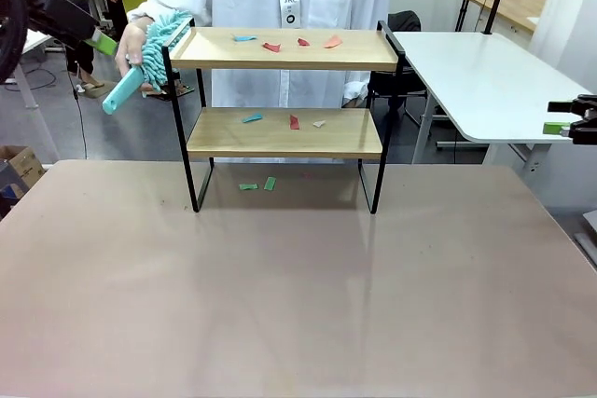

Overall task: Clean the shelf.
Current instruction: Pick up the Duster handed by the human, then clean the specific section of the Shelf indicated by the human with the Duster.

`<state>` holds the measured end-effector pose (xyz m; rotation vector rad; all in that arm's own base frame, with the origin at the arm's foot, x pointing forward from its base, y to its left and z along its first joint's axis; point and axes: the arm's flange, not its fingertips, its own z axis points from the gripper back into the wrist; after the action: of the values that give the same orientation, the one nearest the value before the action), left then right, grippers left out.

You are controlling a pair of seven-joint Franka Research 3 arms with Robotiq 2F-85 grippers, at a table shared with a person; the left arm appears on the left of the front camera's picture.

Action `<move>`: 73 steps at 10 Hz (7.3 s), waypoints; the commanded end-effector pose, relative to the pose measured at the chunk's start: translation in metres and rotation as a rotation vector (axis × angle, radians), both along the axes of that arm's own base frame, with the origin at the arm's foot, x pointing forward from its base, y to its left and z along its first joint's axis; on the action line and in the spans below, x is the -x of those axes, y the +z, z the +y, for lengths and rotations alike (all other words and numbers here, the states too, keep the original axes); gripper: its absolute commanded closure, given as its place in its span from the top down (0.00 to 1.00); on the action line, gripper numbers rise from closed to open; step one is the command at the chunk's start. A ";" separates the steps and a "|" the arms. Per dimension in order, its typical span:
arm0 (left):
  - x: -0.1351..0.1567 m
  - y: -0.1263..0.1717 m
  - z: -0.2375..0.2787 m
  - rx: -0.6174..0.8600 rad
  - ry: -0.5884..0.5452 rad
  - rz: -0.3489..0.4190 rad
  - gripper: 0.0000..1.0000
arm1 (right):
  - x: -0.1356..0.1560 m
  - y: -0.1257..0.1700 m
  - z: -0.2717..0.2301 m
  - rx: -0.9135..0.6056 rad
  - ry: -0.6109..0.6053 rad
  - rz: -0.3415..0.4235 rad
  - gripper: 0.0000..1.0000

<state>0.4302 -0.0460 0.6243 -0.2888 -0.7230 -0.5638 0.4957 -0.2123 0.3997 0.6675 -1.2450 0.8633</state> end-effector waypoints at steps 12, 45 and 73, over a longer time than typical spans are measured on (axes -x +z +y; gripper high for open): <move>-0.038 -0.050 -0.036 -0.223 0.242 0.032 1.00 | 0.000 0.002 0.002 -0.002 0.001 -0.005 1.00; -0.055 -0.078 -0.023 -0.235 0.394 0.090 0.00 | 0.000 0.002 0.002 -0.002 0.001 -0.005 1.00; 0.108 0.000 0.015 -1.007 -0.891 0.412 0.13 | 0.000 0.002 0.002 -0.002 0.001 -0.005 1.00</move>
<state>0.3237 -0.0330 0.6230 0.2387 0.1966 -1.5712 0.4957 -0.2124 0.3995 0.6679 -1.2450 0.8629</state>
